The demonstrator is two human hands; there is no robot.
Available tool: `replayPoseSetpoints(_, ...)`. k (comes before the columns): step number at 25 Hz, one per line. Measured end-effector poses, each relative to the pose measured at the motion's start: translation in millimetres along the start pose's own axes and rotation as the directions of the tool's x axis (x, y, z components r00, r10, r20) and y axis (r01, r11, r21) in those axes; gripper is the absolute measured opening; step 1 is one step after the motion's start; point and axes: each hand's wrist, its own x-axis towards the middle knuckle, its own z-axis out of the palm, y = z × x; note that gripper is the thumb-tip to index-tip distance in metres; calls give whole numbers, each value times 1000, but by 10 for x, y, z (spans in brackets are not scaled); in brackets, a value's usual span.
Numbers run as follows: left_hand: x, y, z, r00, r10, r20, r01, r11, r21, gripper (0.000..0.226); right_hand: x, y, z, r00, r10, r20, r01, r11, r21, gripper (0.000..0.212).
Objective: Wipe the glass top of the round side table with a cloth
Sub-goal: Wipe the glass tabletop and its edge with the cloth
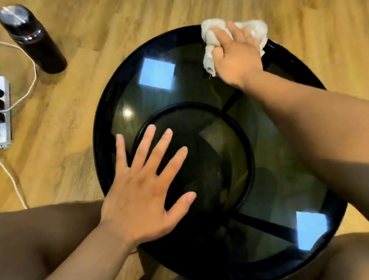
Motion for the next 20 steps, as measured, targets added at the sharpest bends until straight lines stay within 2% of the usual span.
replayPoseSetpoints(3,11,-6,-9,1000,-9,21,9,1000,-5,71,-557,68,-23,1000,-21,-7,21,999,39,57)
replayPoseSetpoints(6,4,19,-16,999,-24,43,22,999,37,73,-1834,330,24,999,-15,-42,18,997,72,55)
replayPoseSetpoints(9,2,43,-11,999,-38,23,36,995,88,75,-3223,557,59,999,35,25,-37,996,75,50)
replayPoseSetpoints(11,2,51,-21,998,-58,-17,60,993,105,75,-3639,640,76,1000,22,20,-25,990,141,48)
replayPoseSetpoints(13,-10,75,-10,997,-60,-38,64,992,110,76,-3499,739,86,998,-67,-21,69,987,148,47)
replayPoseSetpoints(15,-4,81,2,998,-51,-40,56,992,110,76,-2996,821,108,990,-137,-30,139,986,95,48)
replayPoseSetpoints(20,-7,71,18,999,-36,-19,38,994,106,75,-954,847,22,992,-120,-50,123,990,75,52)
